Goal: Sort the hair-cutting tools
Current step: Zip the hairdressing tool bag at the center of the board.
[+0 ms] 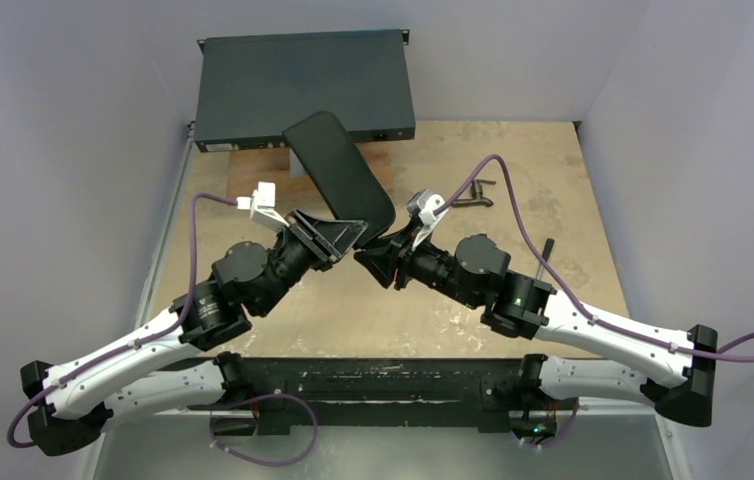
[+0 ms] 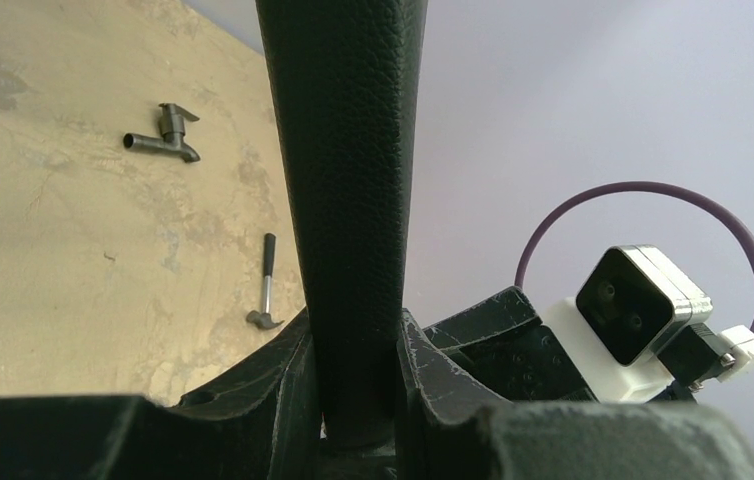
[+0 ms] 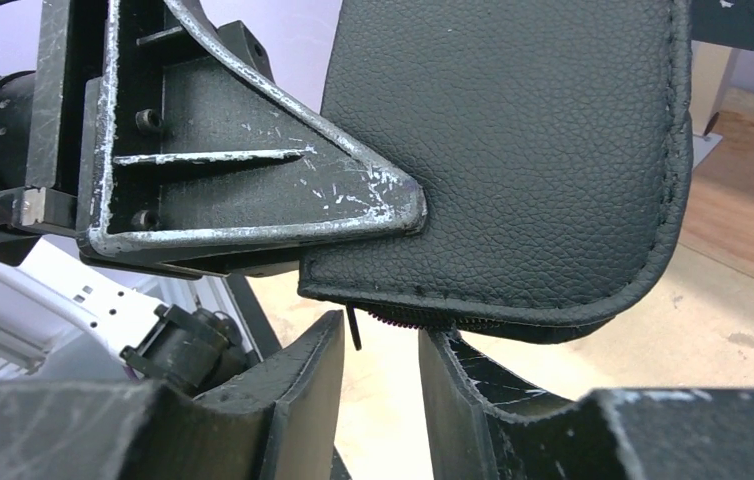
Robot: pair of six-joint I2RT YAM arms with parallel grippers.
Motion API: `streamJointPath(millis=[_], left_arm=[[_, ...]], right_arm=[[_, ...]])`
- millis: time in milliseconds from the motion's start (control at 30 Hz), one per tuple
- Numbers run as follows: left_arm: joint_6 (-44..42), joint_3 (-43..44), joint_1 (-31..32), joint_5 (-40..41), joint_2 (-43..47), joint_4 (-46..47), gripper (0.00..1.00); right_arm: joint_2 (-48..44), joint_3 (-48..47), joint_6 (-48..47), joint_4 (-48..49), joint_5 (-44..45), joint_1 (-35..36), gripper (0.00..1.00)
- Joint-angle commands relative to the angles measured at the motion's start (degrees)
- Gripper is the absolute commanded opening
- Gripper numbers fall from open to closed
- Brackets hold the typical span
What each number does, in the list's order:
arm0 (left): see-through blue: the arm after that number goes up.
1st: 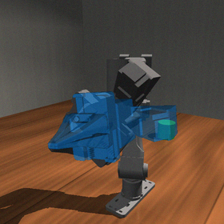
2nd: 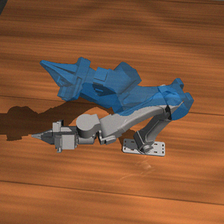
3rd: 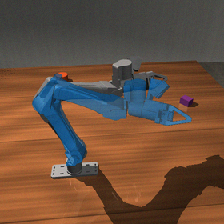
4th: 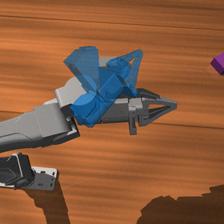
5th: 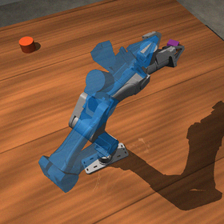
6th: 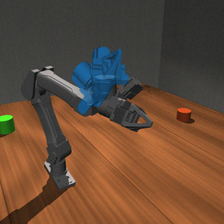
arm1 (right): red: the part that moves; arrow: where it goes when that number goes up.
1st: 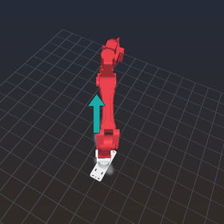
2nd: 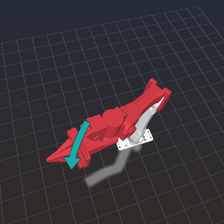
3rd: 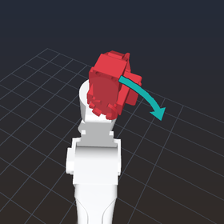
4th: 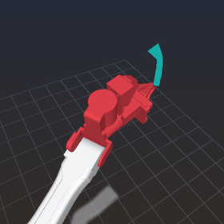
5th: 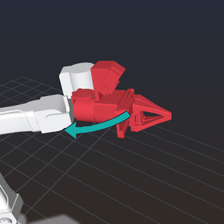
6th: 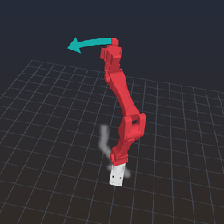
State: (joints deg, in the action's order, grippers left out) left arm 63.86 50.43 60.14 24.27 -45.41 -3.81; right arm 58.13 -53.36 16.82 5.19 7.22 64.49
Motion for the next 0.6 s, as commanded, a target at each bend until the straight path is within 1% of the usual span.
streamJointPath(millis=[0, 100, 367, 567], left_arm=[[-1.1, 3.27, 0.17, -1.77, 0.23, 5.67, 0.0], [-1.1, 3.19, 0.16, -1.85, 0.23, 5.58, 0.0], [-0.79, 2.78, 0.15, -1.58, -0.02, 5.51, 0.0], [-0.81, 2.66, 0.16, -1.33, -0.42, 5.48, 0.0]], right_arm=[[-1.06, -2.45, -0.79, 3.36, 2.85, 0.07, 0.31], [-1.23, -2.36, -0.75, 3.78, 3.3, 0.08, 0.31], [-2.31, -2.36, -0.74, 4.8, 2.35, 0.11, 0.33], [-2.97, -2.17, -0.38, 5.09, 1.91, 0.03, 0.31]])
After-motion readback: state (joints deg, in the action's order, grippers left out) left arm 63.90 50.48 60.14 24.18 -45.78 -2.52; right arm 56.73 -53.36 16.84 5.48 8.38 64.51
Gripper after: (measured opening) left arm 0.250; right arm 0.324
